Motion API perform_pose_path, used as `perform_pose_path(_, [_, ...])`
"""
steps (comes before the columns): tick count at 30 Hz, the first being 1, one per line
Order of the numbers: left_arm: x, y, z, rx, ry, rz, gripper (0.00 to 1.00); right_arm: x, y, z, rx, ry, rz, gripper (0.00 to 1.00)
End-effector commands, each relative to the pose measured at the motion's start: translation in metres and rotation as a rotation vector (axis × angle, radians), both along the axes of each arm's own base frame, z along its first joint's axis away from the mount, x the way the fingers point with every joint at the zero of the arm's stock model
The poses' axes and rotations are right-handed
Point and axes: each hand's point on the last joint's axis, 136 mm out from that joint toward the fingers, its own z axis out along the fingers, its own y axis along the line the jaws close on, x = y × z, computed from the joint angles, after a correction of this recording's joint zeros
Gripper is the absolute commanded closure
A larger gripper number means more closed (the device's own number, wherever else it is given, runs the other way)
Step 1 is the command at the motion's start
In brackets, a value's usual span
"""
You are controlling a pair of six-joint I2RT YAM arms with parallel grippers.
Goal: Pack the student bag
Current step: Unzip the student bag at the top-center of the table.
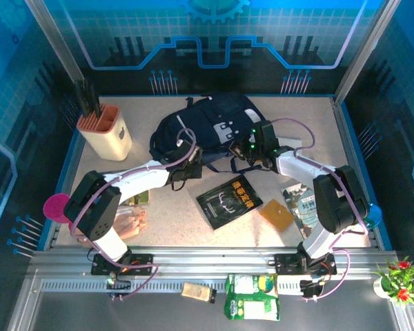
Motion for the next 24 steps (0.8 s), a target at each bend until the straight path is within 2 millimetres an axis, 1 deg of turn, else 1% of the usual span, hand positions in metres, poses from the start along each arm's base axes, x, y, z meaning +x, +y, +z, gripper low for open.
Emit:
perform_pose_path(1, [0.002, -0.006, 0.001, -0.009, -0.006, -0.058, 0.89, 0.017, 0.002, 0.026, 0.01, -0.089, -0.007, 1.0])
perform_pose_path(3, [0.006, -0.011, 0.0, -0.019, -0.016, -0.071, 0.83, 0.017, 0.004, 0.027, 0.014, -0.091, -0.003, 1.0])
perform_pose_path(5, [0.011, -0.014, -0.002, -0.018, -0.021, -0.077, 0.8, 0.016, 0.005, 0.028, 0.018, -0.09, -0.002, 1.0])
perform_pose_path(10, [0.018, -0.015, -0.005, 0.0, -0.03, -0.077, 0.77, 0.015, 0.006, 0.03, 0.024, -0.091, 0.001, 1.0])
perform_pose_path(13, [0.019, -0.013, -0.007, 0.011, -0.032, -0.071, 0.78, 0.015, 0.006, 0.03, 0.025, -0.091, 0.001, 1.0])
perform_pose_path(16, [0.019, -0.01, -0.008, 0.021, -0.037, -0.062, 0.83, 0.015, 0.006, 0.03, 0.022, -0.093, 0.0, 1.0])
perform_pose_path(19, [0.019, -0.006, -0.007, 0.033, -0.045, -0.053, 0.91, 0.015, 0.004, 0.027, 0.01, -0.09, -0.003, 1.0])
perform_pose_path(23, [0.012, 0.01, -0.009, 0.056, -0.031, -0.041, 1.0, 0.02, -0.005, 0.019, -0.029, -0.096, -0.017, 1.0])
perform_pose_path(24, [0.011, 0.015, -0.01, 0.061, -0.026, -0.036, 1.0, 0.022, -0.009, 0.017, -0.042, -0.097, -0.023, 1.0])
